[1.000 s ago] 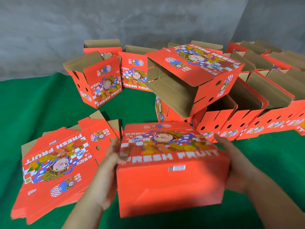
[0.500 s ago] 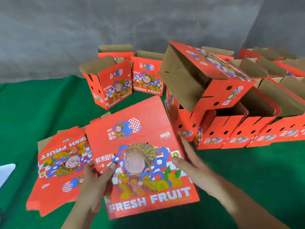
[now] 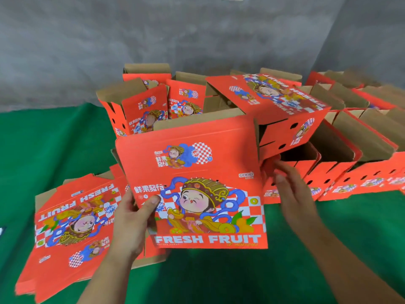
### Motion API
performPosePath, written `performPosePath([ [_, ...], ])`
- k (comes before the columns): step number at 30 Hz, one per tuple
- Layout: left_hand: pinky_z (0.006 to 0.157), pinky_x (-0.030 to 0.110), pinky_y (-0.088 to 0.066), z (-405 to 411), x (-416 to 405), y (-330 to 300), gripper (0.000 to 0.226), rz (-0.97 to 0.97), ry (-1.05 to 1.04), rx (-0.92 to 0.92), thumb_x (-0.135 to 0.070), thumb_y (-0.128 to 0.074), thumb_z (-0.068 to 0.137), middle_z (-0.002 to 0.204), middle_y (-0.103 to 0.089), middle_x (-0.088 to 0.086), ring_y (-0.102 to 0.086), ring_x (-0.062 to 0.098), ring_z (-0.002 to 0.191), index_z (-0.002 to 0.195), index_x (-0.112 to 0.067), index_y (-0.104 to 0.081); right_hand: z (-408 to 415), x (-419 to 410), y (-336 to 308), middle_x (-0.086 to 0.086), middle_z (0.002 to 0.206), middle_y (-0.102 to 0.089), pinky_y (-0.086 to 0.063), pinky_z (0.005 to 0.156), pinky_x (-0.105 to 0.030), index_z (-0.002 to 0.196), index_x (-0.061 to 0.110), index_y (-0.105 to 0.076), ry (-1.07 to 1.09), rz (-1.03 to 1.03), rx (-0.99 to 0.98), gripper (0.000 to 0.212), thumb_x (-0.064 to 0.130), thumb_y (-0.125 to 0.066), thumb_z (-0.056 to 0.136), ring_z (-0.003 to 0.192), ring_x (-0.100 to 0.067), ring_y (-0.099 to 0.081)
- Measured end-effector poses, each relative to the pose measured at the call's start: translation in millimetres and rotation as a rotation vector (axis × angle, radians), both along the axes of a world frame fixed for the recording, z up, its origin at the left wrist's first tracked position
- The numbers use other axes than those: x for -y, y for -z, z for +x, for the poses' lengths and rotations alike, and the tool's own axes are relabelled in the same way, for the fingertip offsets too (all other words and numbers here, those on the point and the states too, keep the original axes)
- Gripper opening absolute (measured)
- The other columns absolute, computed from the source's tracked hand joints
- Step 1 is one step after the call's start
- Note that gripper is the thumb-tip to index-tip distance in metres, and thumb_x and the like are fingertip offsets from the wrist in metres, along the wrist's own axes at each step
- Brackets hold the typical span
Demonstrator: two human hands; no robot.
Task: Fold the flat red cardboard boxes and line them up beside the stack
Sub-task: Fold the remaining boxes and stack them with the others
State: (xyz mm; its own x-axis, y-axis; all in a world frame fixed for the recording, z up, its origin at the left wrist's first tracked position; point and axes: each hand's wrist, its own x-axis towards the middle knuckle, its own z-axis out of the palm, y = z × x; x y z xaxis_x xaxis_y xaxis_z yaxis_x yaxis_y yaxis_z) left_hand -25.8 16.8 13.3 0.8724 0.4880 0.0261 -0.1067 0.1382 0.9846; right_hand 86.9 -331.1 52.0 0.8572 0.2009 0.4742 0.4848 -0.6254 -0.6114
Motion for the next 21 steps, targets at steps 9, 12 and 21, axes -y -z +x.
performPosePath([
  [9,0.045,0.023,-0.048,10,9,8,0.039,-0.104,-0.013,0.008,-0.027,-0.072,0.085,0.093,-0.078,0.0,-0.068,0.014,0.059,0.122,-0.016,-0.066,91,32,-25,-0.043,0.16,-0.009,-0.022,0.116,-0.068,0.161,0.02,-0.009,0.268,-0.685,0.498,0.137,0.043,-0.095,0.056,0.149,-0.059,-0.011],
  [12,0.05,0.026,-0.052,21,14,4,0.033,-0.132,0.011,0.029,-0.028,-0.072,0.085,0.101,-0.079,0.005,-0.072,0.018,0.068,0.118,-0.025,-0.07,107,16,-24,-0.039,0.161,-0.018,-0.021,0.118,-0.065,0.161,0.025,-0.012,0.22,-0.709,0.619,0.112,0.039,-0.079,0.071,0.151,-0.055,-0.016],
  [21,0.048,0.022,-0.054,53,5,-22,0.032,-0.145,0.022,0.177,-0.023,-0.065,0.092,0.093,-0.078,-0.003,-0.071,0.011,0.064,0.123,-0.018,-0.066,138,-2,-89,-0.037,0.152,-0.029,-0.025,0.117,-0.061,0.157,0.019,-0.019,0.305,-0.197,0.513,0.108,0.05,-0.078,0.073,0.14,-0.055,-0.031],
])
